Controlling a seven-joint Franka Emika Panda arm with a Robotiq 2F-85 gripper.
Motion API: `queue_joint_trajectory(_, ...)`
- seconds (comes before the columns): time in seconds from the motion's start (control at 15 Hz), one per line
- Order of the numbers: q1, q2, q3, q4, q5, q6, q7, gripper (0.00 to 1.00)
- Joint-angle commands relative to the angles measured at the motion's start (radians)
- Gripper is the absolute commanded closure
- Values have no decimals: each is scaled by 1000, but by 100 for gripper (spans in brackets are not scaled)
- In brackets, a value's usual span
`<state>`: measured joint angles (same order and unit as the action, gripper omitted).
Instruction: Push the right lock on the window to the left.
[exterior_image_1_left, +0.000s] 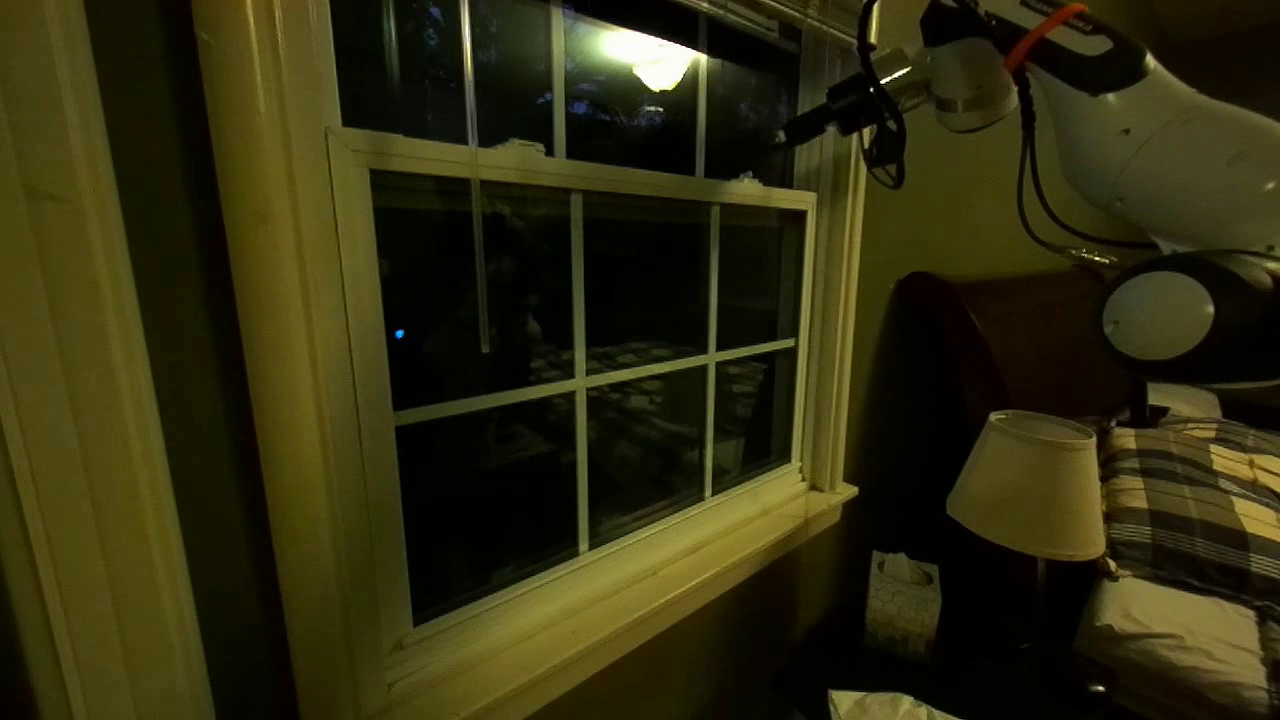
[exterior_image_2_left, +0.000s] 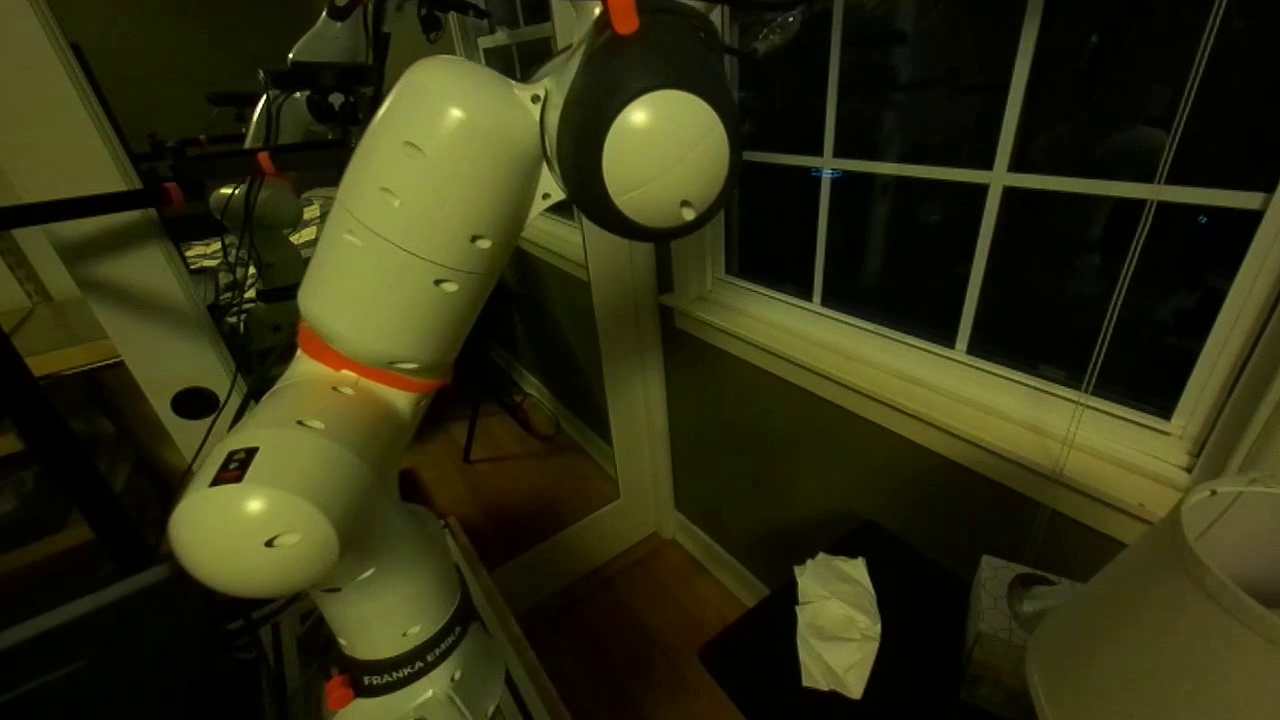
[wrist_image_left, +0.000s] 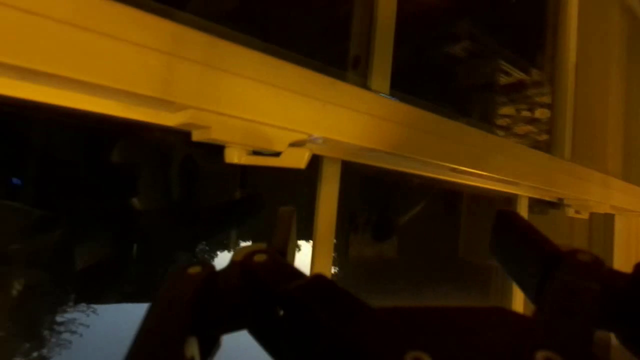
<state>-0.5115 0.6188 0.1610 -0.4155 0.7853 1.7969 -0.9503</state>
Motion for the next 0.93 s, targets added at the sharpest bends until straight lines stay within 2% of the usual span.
queue_joint_trajectory(0.0,6,-29,-42,0,-105,-20,96,0)
queue_joint_trajectory(0.33,14,-3,-27,-5,-189,62,92,0)
queue_joint_trajectory(0.4,16,1,-26,-6,-201,78,98,25)
queue_joint_trajectory(0.47,14,4,-15,-7,-199,83,100,25)
queue_joint_trajectory(0.87,1,-1,22,-8,-187,56,113,72)
